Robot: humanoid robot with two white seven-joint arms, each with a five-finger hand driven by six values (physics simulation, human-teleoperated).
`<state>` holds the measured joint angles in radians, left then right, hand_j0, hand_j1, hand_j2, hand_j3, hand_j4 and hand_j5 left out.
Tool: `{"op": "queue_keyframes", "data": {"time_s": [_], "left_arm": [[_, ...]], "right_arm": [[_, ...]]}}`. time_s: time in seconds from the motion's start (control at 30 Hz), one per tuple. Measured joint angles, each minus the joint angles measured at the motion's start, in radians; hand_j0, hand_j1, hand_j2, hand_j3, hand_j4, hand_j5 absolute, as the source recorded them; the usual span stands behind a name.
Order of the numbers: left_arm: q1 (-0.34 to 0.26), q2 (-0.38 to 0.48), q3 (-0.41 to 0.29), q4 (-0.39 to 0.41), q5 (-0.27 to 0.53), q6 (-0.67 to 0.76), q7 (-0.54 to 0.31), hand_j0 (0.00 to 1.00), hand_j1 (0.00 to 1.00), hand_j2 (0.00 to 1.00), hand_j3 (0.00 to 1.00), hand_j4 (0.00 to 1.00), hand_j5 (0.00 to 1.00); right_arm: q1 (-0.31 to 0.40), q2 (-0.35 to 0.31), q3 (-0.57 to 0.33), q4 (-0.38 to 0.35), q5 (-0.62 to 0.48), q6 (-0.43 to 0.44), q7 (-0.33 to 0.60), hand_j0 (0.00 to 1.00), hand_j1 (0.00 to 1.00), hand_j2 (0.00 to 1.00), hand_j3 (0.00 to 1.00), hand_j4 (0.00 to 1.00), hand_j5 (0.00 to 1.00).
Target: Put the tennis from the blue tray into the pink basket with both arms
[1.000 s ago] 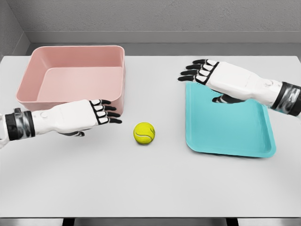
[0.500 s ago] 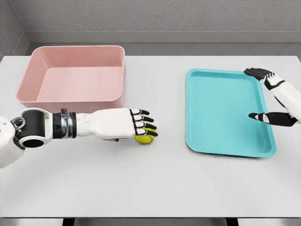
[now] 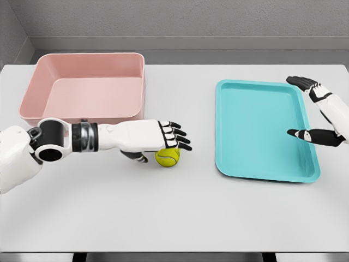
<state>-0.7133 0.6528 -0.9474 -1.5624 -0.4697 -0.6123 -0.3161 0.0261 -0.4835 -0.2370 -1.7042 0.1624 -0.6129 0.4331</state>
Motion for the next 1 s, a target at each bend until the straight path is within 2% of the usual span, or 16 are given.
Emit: {"op": "queue_keyframes", "data": {"time_s": [0.27,0.9,1.0], "left_arm": [[-0.021,-0.036,-0.034,0.063,0.001,0.0,0.0,1.0,1.0,1.0,1.0,1.0,1.0],[-0.021,-0.075,-0.062,0.119,-0.007,0.0,-0.011,1.0,1.0,1.0,1.0,1.0,1.0],[-0.021,-0.078,-0.064,0.121,-0.007,0.0,-0.022,0.89,0.89,0.89,0.89,0.89,0.89]], "right_arm": [[0.002,0.0,-0.006,0.015,0.005,0.0,0.0,1.0,1.0,1.0,1.0,1.0,1.0],[0.008,0.001,-0.005,0.014,-0.002,0.0,-0.001,1.0,1.0,1.0,1.0,1.0,1.0],[0.008,0.001,-0.005,0.012,-0.003,0.0,-0.002,1.0,1.0,1.0,1.0,1.0,1.0]]}}
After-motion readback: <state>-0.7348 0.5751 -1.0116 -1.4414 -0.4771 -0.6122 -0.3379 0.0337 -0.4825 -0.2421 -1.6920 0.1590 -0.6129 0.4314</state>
